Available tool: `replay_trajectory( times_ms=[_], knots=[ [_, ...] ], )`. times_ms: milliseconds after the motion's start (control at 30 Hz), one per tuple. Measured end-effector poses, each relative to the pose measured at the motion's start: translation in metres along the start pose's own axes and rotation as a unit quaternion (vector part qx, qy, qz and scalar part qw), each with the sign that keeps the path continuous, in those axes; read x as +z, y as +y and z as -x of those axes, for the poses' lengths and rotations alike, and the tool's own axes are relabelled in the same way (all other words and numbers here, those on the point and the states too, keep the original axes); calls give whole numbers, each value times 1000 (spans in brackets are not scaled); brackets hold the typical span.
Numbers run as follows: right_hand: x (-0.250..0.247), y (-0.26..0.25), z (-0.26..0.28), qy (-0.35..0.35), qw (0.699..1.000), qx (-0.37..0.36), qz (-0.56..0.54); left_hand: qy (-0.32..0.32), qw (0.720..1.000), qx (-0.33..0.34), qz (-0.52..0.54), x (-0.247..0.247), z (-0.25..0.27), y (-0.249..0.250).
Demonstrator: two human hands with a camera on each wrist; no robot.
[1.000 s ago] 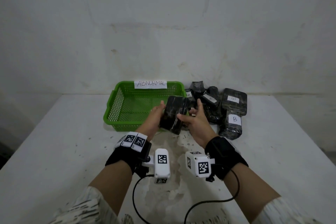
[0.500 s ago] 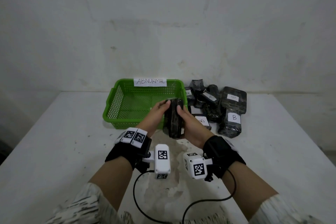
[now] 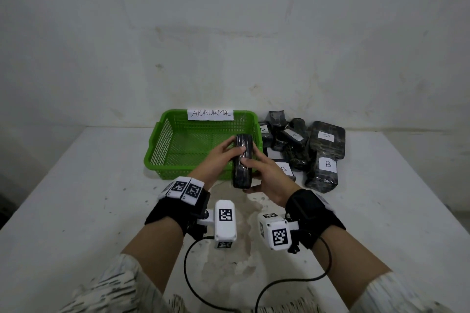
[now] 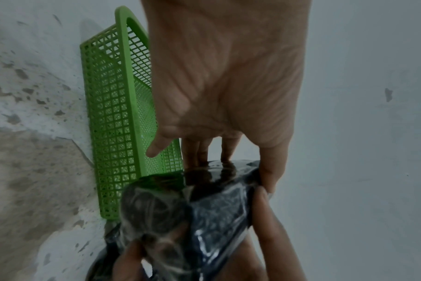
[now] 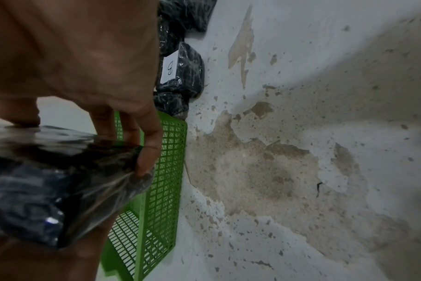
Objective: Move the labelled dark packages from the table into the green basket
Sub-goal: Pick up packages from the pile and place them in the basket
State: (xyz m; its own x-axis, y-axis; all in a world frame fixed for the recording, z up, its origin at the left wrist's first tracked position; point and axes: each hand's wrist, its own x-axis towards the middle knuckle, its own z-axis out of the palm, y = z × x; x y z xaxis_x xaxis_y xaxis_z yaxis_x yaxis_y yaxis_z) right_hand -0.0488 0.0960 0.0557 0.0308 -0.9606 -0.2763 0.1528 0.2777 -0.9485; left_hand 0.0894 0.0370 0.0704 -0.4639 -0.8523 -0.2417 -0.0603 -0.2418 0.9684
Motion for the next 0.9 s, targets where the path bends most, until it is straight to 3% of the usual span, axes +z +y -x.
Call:
replay_trajectory(
  times_ms=[300,467,633,900],
  knots=[
    [1,0,-2,15,1000,-15,15,-11,998,-6,55,-1,-1,-5],
    [5,-5,0,-21,998,-16,53,37,997,1,70,4,-1,-5],
    [1,-6,-1,-52,997,-36,32,-13,994,-44,97,7,3,-9],
    [1,-4,0,66,996,-42,40,-82,991,-77,76,6,11,-9]
  ],
)
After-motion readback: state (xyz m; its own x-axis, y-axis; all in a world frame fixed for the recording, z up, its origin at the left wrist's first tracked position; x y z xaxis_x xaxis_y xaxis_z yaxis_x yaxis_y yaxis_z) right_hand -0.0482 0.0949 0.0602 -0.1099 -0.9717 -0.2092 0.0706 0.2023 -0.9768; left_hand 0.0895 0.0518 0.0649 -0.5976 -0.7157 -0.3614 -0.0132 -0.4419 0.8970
